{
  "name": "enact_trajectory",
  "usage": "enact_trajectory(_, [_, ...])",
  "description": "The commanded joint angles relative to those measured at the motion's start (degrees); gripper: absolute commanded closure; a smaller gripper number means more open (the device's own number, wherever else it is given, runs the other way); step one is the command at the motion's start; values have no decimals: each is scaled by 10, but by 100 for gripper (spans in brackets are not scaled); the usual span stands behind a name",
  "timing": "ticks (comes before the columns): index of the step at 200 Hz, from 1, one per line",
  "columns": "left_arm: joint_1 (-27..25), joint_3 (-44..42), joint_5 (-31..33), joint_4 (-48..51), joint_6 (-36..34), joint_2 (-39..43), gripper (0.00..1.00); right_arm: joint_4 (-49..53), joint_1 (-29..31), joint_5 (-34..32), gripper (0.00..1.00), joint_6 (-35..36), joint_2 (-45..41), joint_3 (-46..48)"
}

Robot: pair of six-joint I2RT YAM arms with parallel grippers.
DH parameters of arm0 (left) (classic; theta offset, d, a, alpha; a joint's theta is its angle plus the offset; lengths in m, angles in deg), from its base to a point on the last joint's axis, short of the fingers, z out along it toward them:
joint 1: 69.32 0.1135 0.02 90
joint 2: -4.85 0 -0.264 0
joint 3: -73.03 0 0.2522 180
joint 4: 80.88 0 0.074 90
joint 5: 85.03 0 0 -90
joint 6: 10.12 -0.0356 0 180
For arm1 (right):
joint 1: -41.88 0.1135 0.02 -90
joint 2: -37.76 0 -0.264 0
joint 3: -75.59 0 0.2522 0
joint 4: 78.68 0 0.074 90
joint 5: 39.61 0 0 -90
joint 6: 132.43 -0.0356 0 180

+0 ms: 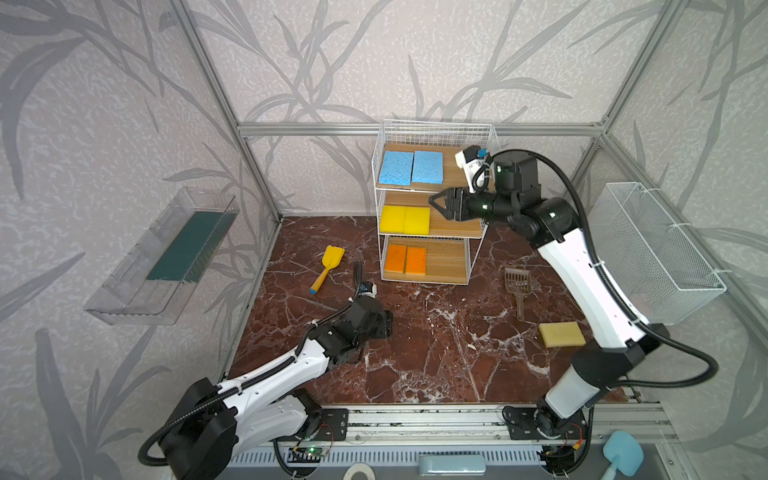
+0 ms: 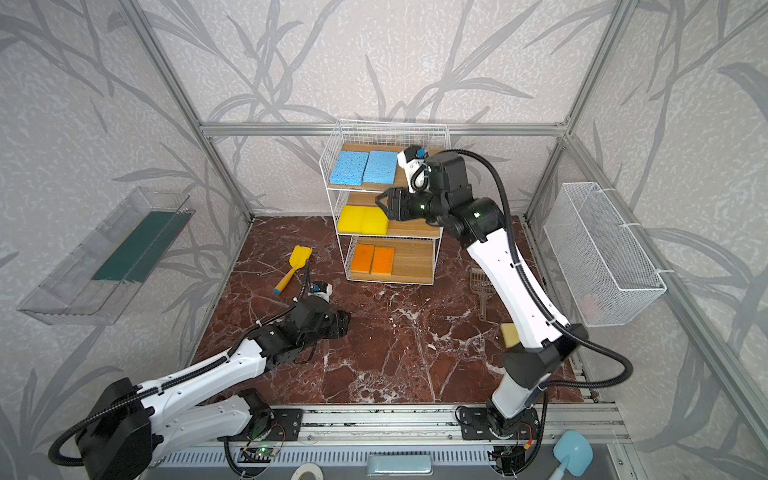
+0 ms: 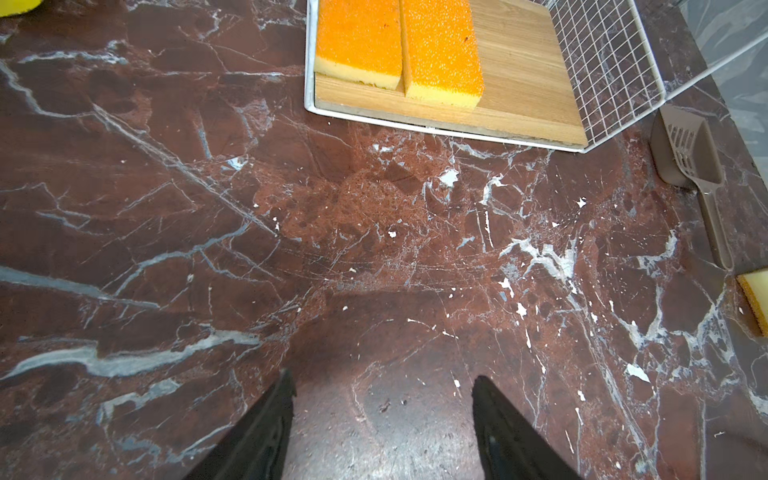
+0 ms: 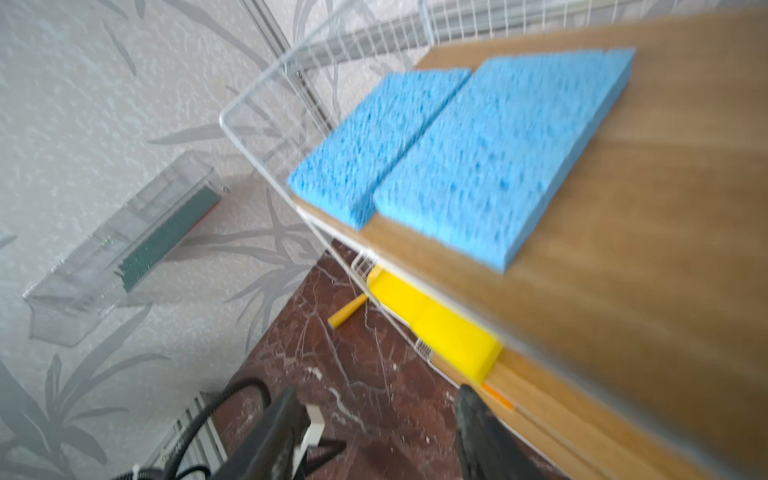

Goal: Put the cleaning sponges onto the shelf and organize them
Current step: 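Move the right gripper down to the yellow sponge near the brown scoop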

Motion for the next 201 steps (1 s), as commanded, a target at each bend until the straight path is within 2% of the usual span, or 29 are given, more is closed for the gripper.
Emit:
enact_trajectory(1, [4, 11, -7, -4, -12, -3, 29, -75, 6, -50, 40, -20, -111, 140])
enact_trajectory(60, [3, -20, -3, -34, -4, -7, 28, -14, 8, -142, 38, -49, -333, 410])
enact_trajectory(102, [3, -44, -9, -63, 6, -18, 28, 33, -11, -199, 38, -105, -409, 540])
enact_trajectory(119, [3, -56, -16, -76, 12, -19, 27, 33, -56, -194, 38, -125, -421, 585])
enact_trajectory(160, [4, -68, -31, -82, 10, -18, 28, -11, -232, -138, 37, -154, -417, 672])
enact_trajectory(174, [4, -65, -35, -85, 7, -23, 27, -20, -268, -153, 36, -159, -408, 683])
enact_trajectory(201, [6, -33, -67, -89, 2, -54, 27, -30, -316, -198, 27, -185, -403, 693])
